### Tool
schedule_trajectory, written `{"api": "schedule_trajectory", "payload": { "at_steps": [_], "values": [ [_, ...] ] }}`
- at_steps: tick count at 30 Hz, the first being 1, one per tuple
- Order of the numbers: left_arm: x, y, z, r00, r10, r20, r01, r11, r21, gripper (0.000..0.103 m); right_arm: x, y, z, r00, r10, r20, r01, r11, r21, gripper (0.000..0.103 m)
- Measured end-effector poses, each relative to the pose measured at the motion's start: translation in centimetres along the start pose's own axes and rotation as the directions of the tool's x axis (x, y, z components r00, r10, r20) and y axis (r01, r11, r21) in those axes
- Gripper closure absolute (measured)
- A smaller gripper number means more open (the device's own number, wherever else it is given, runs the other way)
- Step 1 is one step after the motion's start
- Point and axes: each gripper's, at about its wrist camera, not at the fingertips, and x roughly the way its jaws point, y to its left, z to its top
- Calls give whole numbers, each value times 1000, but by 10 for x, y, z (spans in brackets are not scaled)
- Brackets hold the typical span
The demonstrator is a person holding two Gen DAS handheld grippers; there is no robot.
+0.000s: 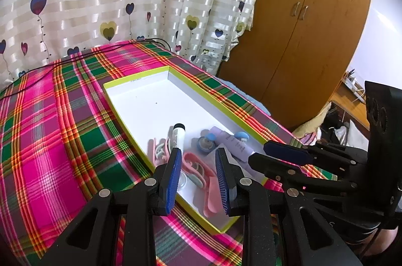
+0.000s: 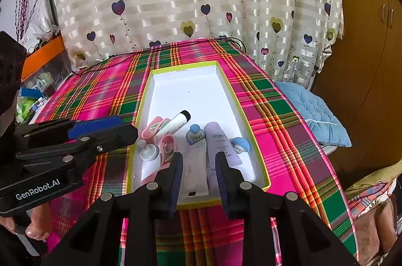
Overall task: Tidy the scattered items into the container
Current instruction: 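Withdraw both open grippers up and away from the box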
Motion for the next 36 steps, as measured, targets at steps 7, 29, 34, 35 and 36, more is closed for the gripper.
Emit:
{"api": "schedule_trajectory", "payload": {
  "at_steps": [7,29,34,35,36],
  "values": [
    [-12,-1,-7,1000,17,3,-17,1000,1,74,-8,5,-4,1000,-1,8,1,1000,-15,71],
    [-48,-16,-31,998,66,14,-66,997,27,74,-46,18,-24,999,26,43,-24,999,-34,70],
    [-58,-23,-34,995,98,32,-99,994,41,75,-54,20,-29,998,24,50,-23,999,-37,70],
    [-60,-24,-34,994,104,34,-106,993,43,74,-55,20,-30,998,24,50,-22,999,-36,70],
    [-61,-25,-35,993,111,36,-113,993,44,74,-56,20,-31,998,24,50,-22,999,-35,70]
  ]
}}
